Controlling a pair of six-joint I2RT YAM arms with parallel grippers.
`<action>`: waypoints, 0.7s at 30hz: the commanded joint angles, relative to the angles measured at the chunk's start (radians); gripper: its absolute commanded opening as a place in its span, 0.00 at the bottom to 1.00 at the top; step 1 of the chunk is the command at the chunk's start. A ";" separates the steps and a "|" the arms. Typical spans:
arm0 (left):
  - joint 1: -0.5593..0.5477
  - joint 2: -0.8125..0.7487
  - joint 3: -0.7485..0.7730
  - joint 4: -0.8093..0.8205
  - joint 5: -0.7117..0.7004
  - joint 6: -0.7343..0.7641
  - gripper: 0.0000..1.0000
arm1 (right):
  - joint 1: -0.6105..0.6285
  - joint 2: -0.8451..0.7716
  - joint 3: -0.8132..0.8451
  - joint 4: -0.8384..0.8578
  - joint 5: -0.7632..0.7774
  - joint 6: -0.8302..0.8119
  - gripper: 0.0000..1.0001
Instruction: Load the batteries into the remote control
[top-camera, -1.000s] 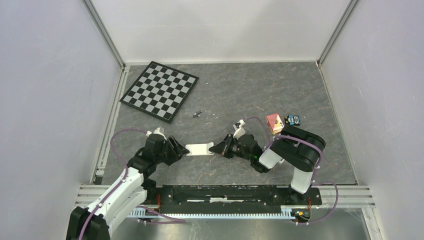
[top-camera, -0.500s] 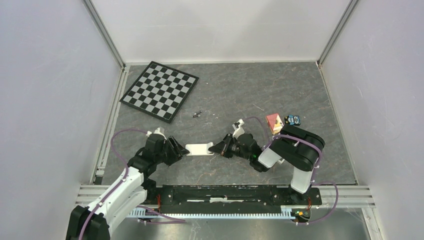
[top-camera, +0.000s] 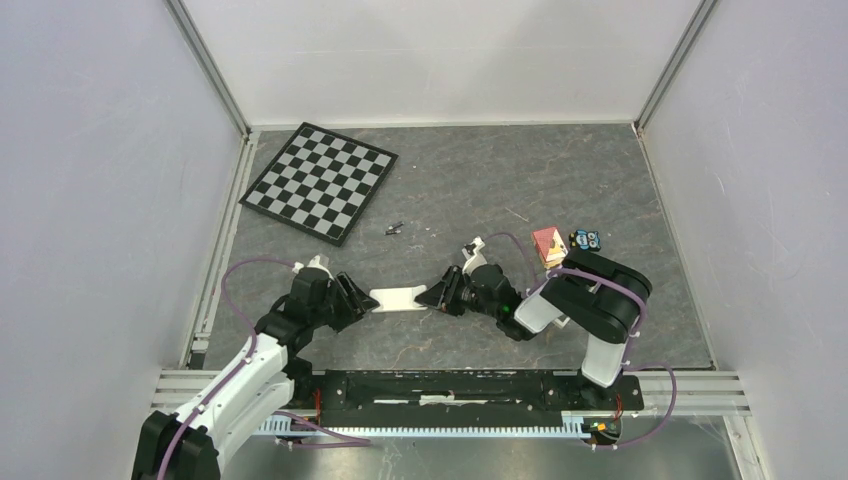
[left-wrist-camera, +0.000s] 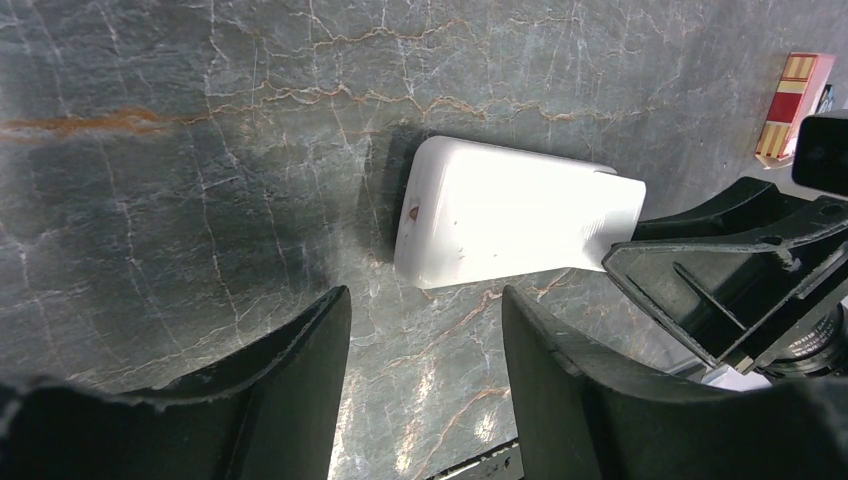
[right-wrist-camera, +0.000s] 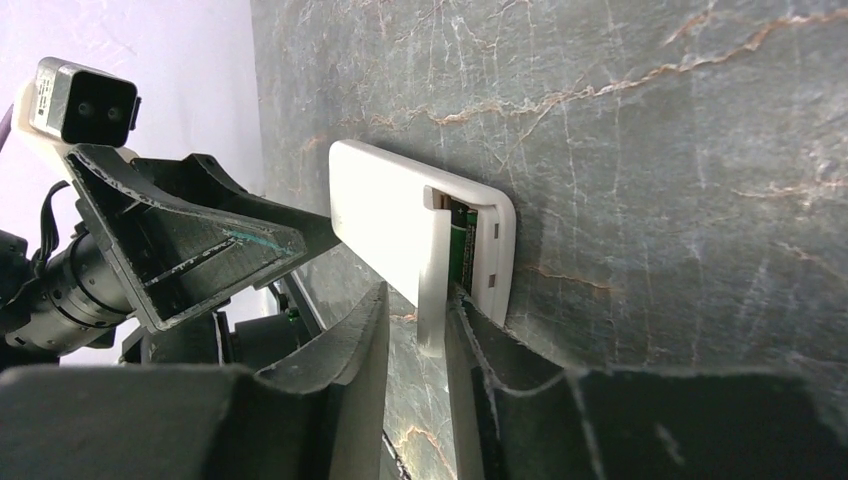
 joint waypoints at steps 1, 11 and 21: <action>0.006 -0.005 0.025 0.006 0.001 0.050 0.64 | -0.001 -0.047 0.026 -0.081 0.026 -0.061 0.34; 0.006 -0.009 0.033 -0.006 -0.011 0.052 0.65 | -0.002 -0.117 0.042 -0.192 0.035 -0.104 0.44; 0.007 -0.018 0.041 -0.020 -0.029 0.044 0.67 | -0.007 -0.189 0.032 -0.271 0.059 -0.134 0.44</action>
